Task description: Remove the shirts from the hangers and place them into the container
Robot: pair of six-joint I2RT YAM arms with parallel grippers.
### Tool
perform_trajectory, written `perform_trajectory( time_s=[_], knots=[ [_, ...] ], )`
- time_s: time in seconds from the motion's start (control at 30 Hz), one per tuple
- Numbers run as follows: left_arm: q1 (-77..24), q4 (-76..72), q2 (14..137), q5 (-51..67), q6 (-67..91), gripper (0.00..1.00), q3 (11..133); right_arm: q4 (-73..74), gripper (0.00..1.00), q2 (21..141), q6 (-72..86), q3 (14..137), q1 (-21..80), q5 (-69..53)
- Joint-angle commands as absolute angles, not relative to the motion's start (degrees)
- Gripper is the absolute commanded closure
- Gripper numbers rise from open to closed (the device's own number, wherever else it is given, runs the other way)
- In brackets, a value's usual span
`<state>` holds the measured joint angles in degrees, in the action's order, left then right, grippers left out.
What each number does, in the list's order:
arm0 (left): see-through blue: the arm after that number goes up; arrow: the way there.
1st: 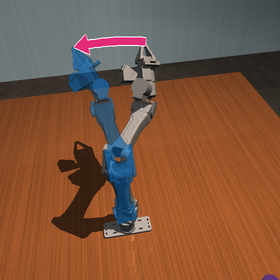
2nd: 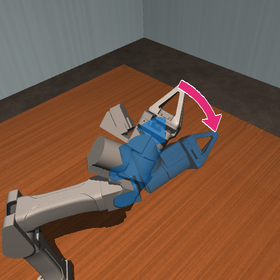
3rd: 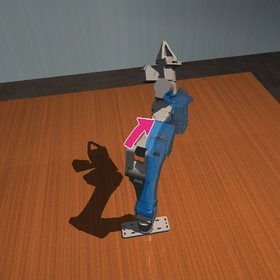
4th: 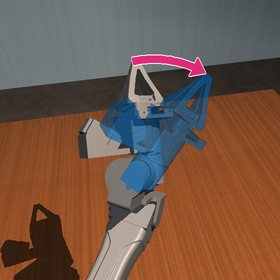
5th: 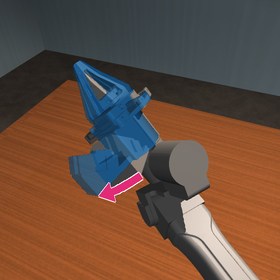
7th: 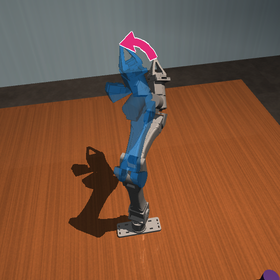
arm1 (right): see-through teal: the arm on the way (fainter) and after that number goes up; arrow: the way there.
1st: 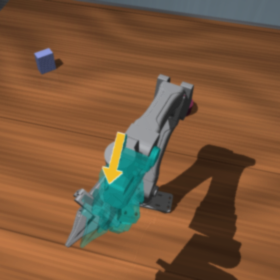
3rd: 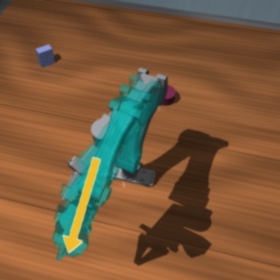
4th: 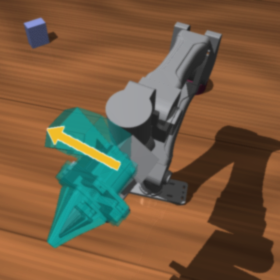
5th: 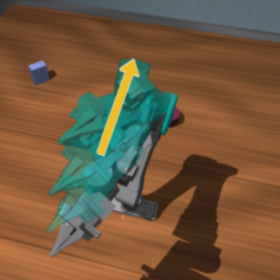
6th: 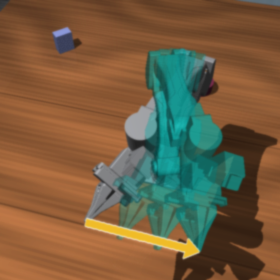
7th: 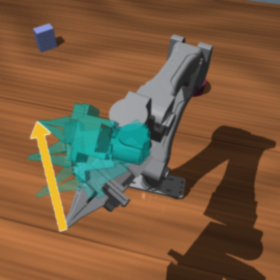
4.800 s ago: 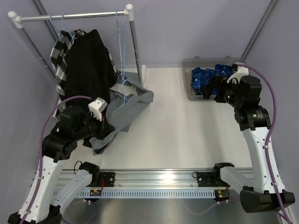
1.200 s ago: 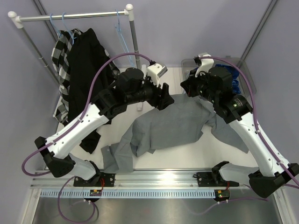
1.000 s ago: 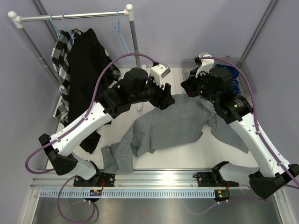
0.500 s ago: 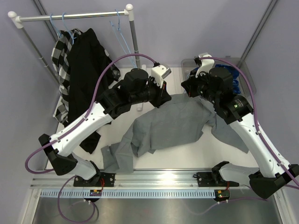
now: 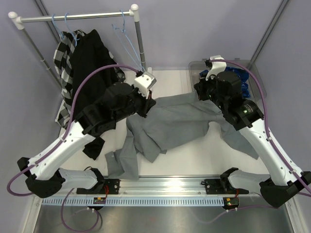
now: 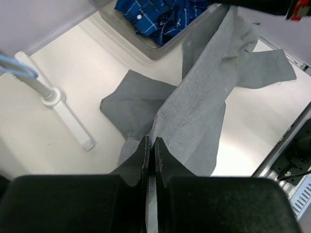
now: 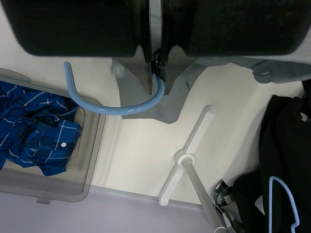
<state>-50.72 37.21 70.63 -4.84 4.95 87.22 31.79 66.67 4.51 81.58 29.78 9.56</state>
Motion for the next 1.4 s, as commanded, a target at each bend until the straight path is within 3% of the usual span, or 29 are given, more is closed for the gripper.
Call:
perform_trajectory(
  time_s=[0.0, 0.33, 0.6, 0.73, 0.9, 1.13, 1.37],
  knots=[
    [-49.92, 40.96, 64.61, -13.53, 3.77, 1.0, 82.38, 33.49, 1.0, 63.64, 2.02, 84.46, 28.56, 17.32],
    [-49.92, 41.13, 54.67, -13.45, 10.81, 1.0, 69.88, 36.21, 1.0, 61.35, 7.03, 92.1, 28.48, 11.96],
    [-51.93, 38.68, 54.67, -0.45, 14.76, 1.0, 70.92, 36.03, 1.0, 61.69, 11.33, 93.78, 28.56, 9.66],
    [-53.7, 37.71, 53.1, -3.42, 15.29, 1.0, 74.08, 39.89, 1.0, 64.15, 9.67, 94.4, 28.83, 12.04],
    [-53.61, 36.74, 49.22, -15.97, 12.93, 1.0, 78.04, 40.69, 1.0, 63.99, 8.88, 89.48, 28.92, 15.02],
    [-53.61, 35.68, 48.78, -8.27, 11.07, 1.0, 80.25, 40.34, 1.0, 64.25, 12.12, 88.76, 28.83, 19.24],
    [-53.61, 35.6, 47.55, -6.25, 15.81, 1.0, 70.85, 38.32, 1.0, 63.2, 16.17, 91.75, 28.74, 17.05]
  ],
)
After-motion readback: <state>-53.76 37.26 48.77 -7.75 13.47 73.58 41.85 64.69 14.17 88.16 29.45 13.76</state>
